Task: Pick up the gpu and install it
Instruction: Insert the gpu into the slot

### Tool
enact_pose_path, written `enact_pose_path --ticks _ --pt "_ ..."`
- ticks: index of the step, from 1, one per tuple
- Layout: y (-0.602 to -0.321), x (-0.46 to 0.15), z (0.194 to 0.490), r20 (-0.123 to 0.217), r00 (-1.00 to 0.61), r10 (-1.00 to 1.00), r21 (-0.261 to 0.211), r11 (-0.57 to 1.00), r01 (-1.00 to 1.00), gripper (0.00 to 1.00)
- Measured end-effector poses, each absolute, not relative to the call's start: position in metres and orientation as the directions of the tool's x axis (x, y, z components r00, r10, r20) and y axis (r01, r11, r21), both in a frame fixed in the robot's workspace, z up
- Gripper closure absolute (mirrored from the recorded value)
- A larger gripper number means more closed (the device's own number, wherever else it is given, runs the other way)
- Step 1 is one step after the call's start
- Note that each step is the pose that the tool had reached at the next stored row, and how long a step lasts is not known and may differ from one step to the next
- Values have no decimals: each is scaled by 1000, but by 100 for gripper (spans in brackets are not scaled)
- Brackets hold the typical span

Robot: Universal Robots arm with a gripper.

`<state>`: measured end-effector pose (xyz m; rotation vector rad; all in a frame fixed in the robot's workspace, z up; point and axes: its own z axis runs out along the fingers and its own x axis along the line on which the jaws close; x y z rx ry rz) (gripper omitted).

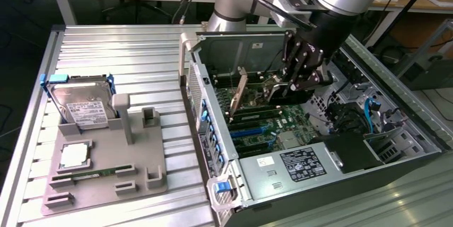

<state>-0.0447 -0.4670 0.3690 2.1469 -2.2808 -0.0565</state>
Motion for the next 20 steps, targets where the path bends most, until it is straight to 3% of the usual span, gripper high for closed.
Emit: enact_pose_path --ticks 20 --pt "-467 -45 342 -19 -61 -998 32 60 -998 73"
